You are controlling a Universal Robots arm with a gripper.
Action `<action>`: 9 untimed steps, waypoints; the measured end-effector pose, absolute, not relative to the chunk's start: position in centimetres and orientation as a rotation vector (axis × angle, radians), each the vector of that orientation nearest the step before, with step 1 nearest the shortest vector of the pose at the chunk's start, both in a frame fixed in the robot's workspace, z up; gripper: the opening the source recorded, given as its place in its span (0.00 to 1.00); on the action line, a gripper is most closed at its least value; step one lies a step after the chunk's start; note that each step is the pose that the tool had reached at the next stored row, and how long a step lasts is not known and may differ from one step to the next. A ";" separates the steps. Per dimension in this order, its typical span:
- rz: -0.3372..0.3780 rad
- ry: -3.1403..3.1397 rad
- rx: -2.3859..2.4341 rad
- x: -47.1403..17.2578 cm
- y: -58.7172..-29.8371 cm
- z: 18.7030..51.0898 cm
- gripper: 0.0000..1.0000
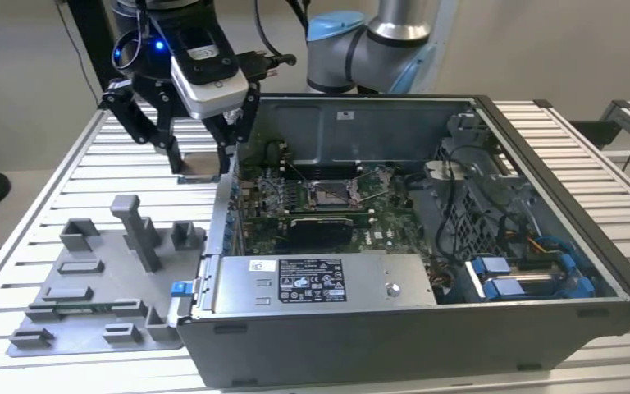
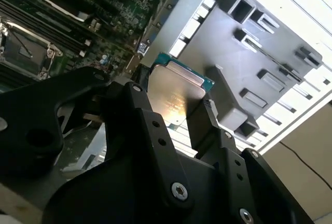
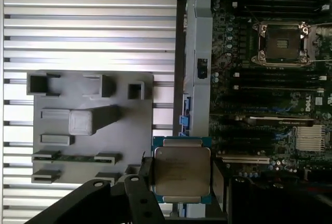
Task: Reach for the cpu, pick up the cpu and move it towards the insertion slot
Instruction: 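Pick up the cpu and move it towards the insertion slot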
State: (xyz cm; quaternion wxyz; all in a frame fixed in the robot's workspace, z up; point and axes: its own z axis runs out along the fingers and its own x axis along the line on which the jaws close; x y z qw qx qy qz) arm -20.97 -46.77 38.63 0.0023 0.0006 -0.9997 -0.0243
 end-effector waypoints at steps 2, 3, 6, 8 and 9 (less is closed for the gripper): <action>-0.076 -3.136 0.002 -20.5 -46.8 38.6 0.00; -0.076 -3.136 0.002 -20.3 -46.8 38.6 0.00; -0.076 -3.136 0.002 -19.4 -46.8 38.6 0.00; -0.076 -3.136 0.002 -18.8 -46.8 38.6 0.00; -0.076 -3.136 0.002 -18.4 -46.8 38.6 0.00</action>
